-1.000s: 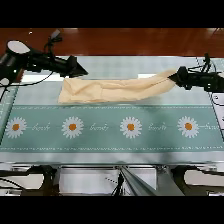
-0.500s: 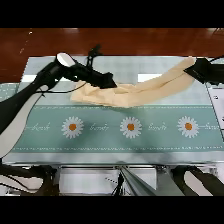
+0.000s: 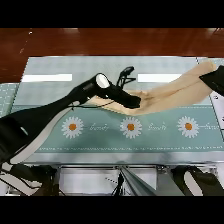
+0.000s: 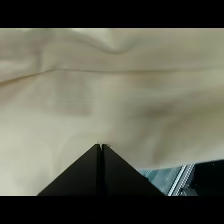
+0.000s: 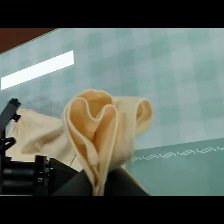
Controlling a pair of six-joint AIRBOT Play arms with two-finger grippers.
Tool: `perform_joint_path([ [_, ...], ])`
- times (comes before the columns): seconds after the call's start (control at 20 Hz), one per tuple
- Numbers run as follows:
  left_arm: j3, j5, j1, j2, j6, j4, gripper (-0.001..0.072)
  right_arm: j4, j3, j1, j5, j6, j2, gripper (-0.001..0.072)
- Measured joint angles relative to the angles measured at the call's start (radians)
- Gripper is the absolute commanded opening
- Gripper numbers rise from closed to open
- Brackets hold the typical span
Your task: Fold the shirts.
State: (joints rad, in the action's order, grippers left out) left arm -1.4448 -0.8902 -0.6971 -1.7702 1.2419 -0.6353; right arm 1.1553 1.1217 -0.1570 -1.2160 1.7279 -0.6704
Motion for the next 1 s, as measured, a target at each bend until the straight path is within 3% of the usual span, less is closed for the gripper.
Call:
perform_joint_path([
  [0.3, 0.0, 0.111, -0.124, -0.08, 0.0, 0.072, 0.0026, 0.031, 0.0, 0.003, -0.097, 0.046, 0.105, 0.0027],
  [0.45, -0.001, 0.134, -0.108, -0.072, 0.0, 0.093, 0.0025, 0.082, 0.0, 0.003, -0.113, 0.051, 0.119, 0.0027],
  [0.7, -0.001, 0.113, 0.085, 0.111, 0.0, -0.003, 0.0025, 0.085, -0.001, 0.004, -0.066, -0.039, 0.053, 0.0027],
  [1.0, -0.002, -0.033, 0.445, 0.428, 0.039, -0.241, 0.0026, 0.02, -0.001, 0.167, 0.193, -0.094, -0.134, 0.0027],
])
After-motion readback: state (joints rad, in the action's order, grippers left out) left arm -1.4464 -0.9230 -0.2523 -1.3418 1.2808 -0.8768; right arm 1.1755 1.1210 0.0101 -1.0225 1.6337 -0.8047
